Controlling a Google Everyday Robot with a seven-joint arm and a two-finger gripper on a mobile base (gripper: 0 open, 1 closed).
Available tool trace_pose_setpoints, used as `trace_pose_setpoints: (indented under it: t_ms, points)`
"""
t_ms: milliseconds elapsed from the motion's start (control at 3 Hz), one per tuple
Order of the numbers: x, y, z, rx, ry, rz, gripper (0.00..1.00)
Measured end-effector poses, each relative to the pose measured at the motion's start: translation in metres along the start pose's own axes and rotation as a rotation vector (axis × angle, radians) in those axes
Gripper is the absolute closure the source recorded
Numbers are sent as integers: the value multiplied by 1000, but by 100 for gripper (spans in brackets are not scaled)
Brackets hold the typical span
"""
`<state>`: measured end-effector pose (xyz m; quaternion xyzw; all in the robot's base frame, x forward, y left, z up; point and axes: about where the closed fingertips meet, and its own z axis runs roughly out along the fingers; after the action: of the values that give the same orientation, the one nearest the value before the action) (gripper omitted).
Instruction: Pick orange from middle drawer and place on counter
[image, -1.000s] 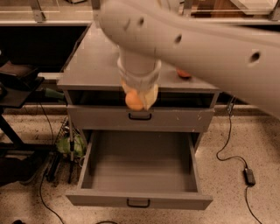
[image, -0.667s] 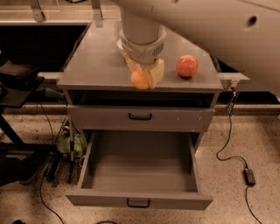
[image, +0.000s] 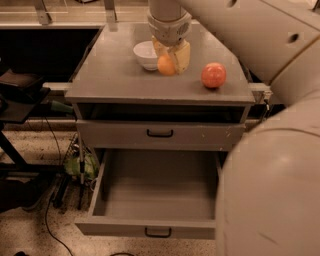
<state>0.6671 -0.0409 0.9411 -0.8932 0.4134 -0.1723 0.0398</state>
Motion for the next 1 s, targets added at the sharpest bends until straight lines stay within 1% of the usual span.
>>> trace_pose_setpoints:
  t_ms: [333,667,1000]
  points:
    - [22,-25,13,59,-1,35,100]
    - [42,-38,3,184,63,121,100]
    - [35,-33,34,232,100,196,100]
